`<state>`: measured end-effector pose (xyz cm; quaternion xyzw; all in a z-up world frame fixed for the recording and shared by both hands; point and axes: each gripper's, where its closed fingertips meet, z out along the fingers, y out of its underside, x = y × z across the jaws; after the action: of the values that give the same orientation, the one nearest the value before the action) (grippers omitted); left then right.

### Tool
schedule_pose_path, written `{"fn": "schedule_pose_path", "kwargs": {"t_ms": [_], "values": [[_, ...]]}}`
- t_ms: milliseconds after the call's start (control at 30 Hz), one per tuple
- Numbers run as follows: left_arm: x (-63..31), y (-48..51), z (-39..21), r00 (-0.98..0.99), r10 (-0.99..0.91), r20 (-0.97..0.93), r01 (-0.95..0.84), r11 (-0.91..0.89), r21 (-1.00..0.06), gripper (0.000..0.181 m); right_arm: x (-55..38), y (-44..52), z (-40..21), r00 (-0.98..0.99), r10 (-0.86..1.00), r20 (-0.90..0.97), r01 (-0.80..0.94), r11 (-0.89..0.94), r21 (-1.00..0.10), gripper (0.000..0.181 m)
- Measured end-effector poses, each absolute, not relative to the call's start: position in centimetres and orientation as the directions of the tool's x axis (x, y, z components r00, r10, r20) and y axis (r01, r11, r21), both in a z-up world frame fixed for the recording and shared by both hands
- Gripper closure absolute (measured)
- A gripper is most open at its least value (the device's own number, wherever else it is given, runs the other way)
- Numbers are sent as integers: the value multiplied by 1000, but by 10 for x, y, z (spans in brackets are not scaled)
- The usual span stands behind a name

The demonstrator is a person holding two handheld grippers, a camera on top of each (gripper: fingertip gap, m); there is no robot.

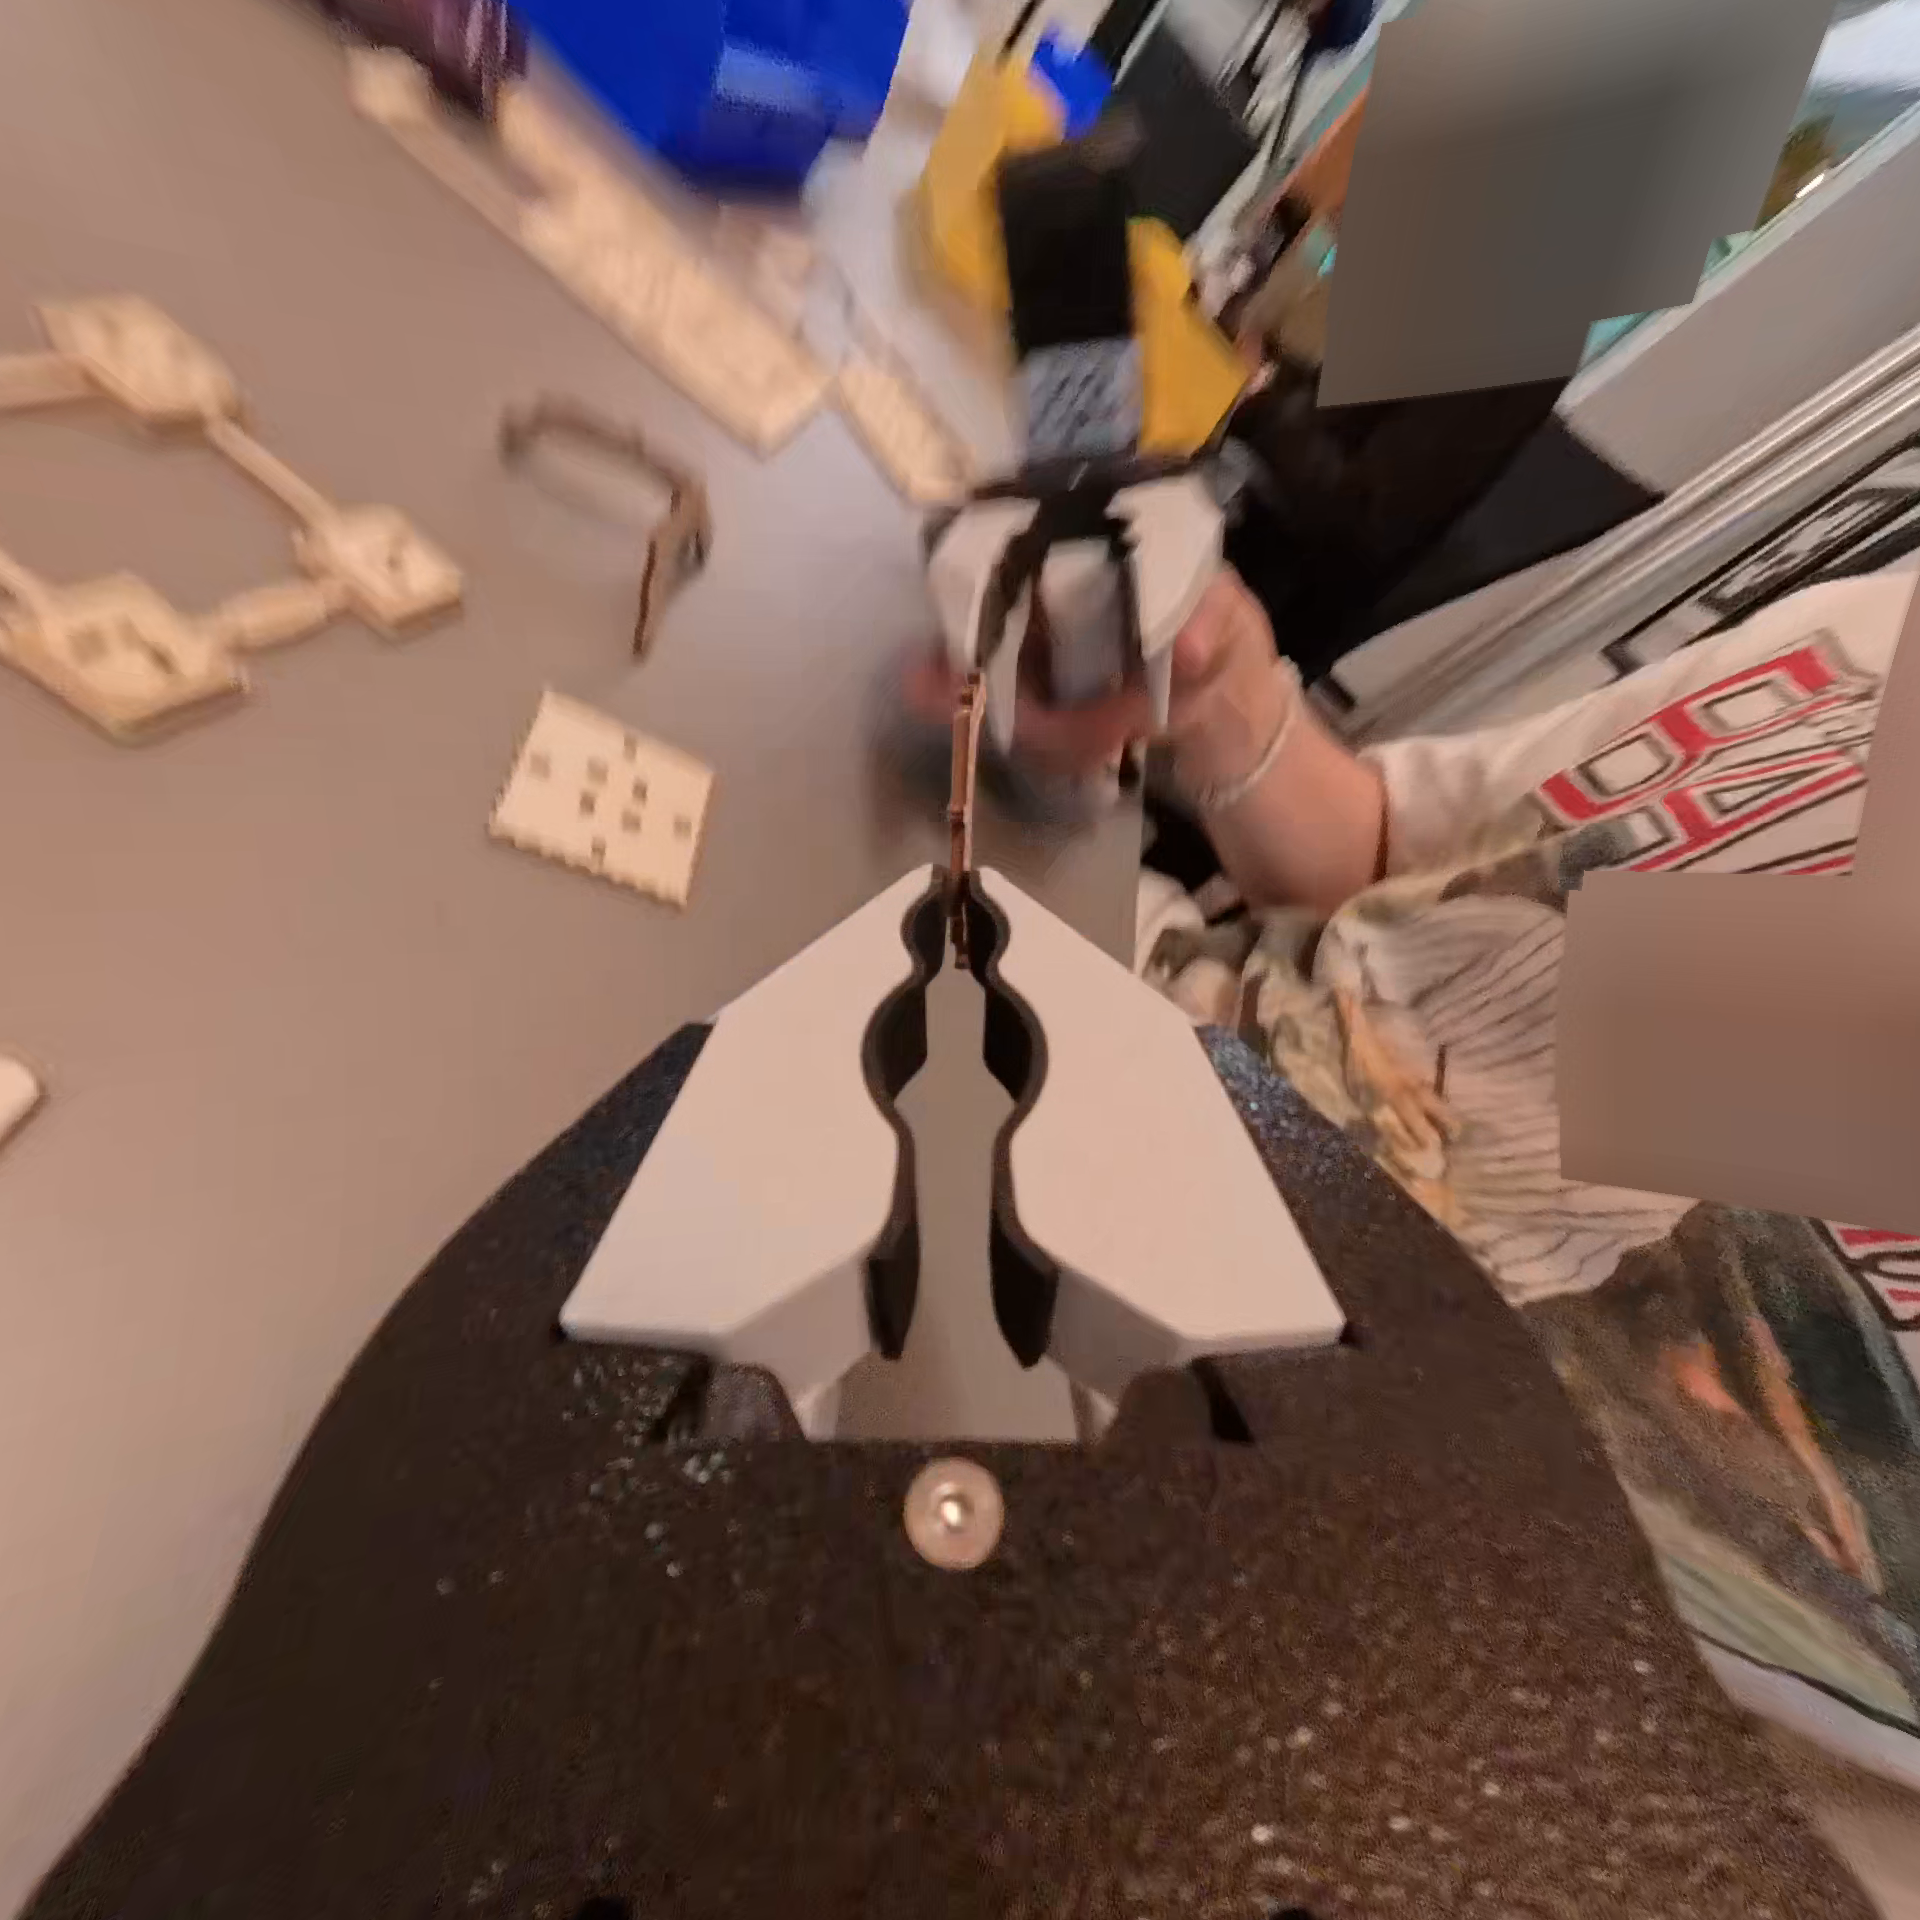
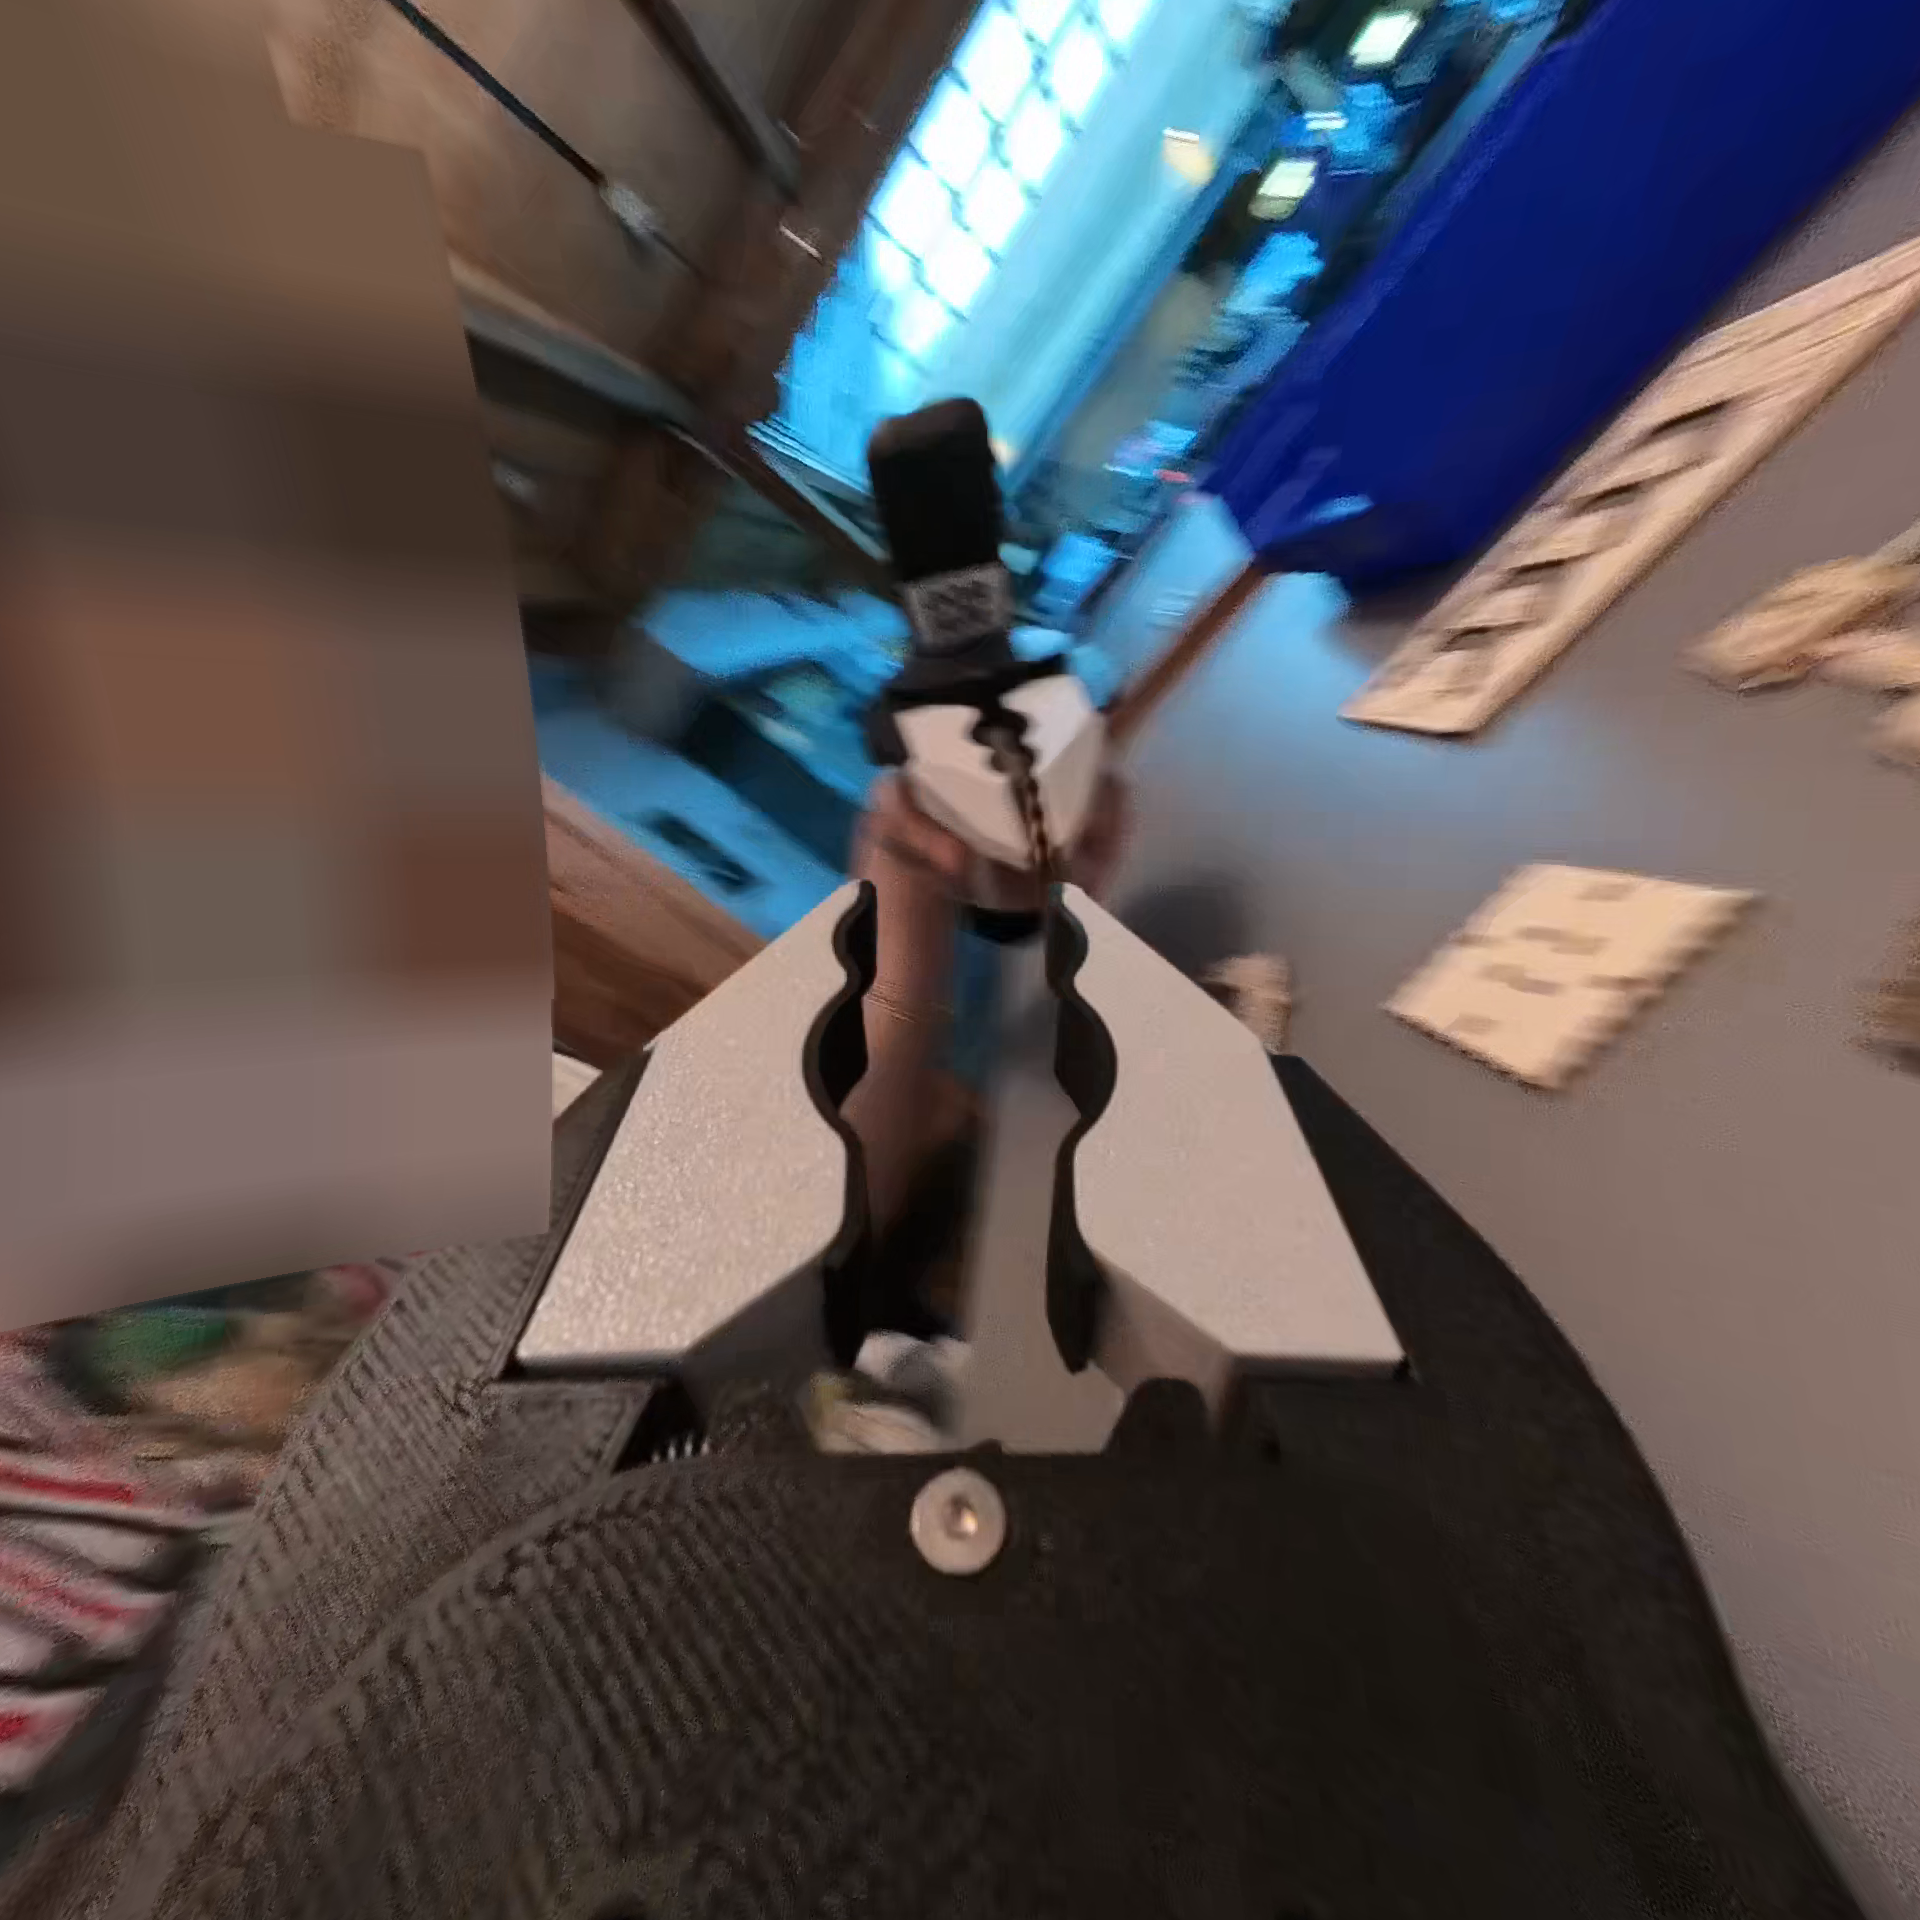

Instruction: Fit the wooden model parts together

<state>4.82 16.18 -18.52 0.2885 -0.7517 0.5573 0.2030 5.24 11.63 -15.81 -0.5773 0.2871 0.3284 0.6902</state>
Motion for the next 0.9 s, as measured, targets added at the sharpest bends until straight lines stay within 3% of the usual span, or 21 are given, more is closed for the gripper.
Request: {"fn": "schedule_pose_path", "kwargs": {"t_ms": [67,167,300,367,433,533,633,733,900], "values": [[38,155,-205,-698,-192,690,-710,312,-631,181,61,105,-179,777,-111,-620,-623,12,-782,147],[29,144,-232,-676,-199,710,-704,461,-541,181,58,102,-196,912,-222,-344,-388,-196,-901,160],[34,138,-255,-724,-263,638,-652,565,-506,180,53,103,-226,974,-218,-54,-151,-457,-877,154],[39,139,-260,-765,-285,577,-615,589,-525,164,54,104,-235,979,-201,45,-69,-530,-845,149],[49,147,-258,-798,-329,505,-593,575,-563,153,53,106,-238,982,-169,83,-24,-551,-834,148],[64,174,-244,-852,-400,338,-518,544,-660,153,51,106,-243,986,-122,114,23,-582,-813,147],[62,200,-226,-900,-414,138,-360,524,-772,153,47,108,-249,989,-78,126,53,-603,-796,146],[49,222,-229,-929,-369,-35,-198,573,-795,153,42,111,-251,994,-47,100,51,-606,-794,147],[47,229,-236,-927,-375,5,-217,526,-823,152,35,120,-252,995,31,93,91,-630,-771,148]]}}
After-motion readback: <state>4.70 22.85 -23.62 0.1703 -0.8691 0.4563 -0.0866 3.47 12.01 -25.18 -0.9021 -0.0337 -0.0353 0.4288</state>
